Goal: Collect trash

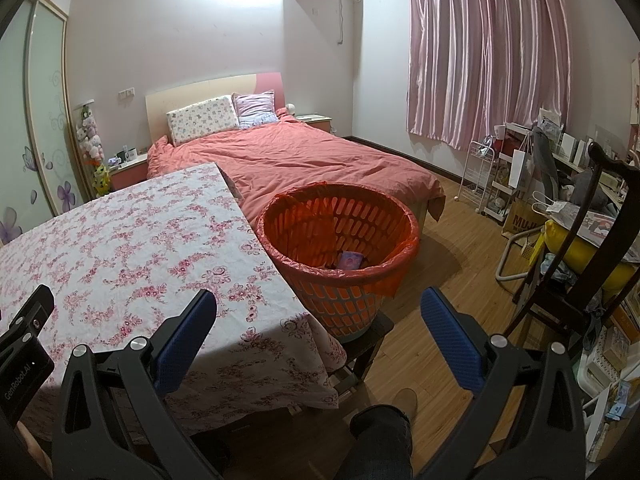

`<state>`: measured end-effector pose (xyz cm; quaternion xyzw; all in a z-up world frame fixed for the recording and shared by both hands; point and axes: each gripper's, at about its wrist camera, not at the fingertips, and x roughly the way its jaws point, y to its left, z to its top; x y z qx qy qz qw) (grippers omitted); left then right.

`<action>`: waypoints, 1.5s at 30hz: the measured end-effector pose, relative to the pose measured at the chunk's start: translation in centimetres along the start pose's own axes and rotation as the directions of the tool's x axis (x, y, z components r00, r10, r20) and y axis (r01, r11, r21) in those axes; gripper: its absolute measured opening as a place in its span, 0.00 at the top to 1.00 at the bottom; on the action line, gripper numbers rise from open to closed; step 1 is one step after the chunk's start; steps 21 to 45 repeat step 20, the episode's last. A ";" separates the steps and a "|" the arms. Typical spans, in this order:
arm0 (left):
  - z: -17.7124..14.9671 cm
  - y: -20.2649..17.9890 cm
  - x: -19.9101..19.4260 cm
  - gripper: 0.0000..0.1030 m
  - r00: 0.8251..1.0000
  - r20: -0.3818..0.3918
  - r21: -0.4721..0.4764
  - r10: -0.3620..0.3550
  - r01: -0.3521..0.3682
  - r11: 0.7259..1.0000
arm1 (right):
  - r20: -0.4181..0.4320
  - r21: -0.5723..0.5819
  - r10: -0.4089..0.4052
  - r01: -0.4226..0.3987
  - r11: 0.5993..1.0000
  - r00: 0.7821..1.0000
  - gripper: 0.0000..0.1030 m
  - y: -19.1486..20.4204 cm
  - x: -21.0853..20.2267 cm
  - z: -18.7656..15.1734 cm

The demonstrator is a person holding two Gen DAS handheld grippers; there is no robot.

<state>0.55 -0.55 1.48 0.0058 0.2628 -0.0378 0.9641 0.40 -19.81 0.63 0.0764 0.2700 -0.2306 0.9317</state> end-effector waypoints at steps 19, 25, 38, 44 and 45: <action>-0.3 0.2 -0.1 0.04 1.000 0.003 0.001 0.011 -0.011 1.000 | -0.001 0.000 0.000 0.000 1.000 1.000 0.02 0.0 0.0 0.1; -0.3 0.2 -0.1 0.04 1.000 0.003 0.001 0.011 -0.011 1.000 | -0.001 0.000 0.000 0.000 1.000 1.000 0.02 0.0 0.0 0.1; -0.3 0.2 -0.1 0.04 1.000 0.003 0.001 0.011 -0.011 1.000 | -0.001 0.000 0.000 0.000 1.000 1.000 0.02 0.0 0.0 0.1; -0.3 0.2 -0.1 0.04 1.000 0.003 0.001 0.011 -0.011 1.000 | -0.001 0.000 0.000 0.000 1.000 1.000 0.02 0.0 0.0 0.1; -0.3 0.2 -0.1 0.04 1.000 0.003 0.001 0.011 -0.011 1.000 | -0.001 0.000 0.000 0.000 1.000 1.000 0.02 0.0 0.0 0.1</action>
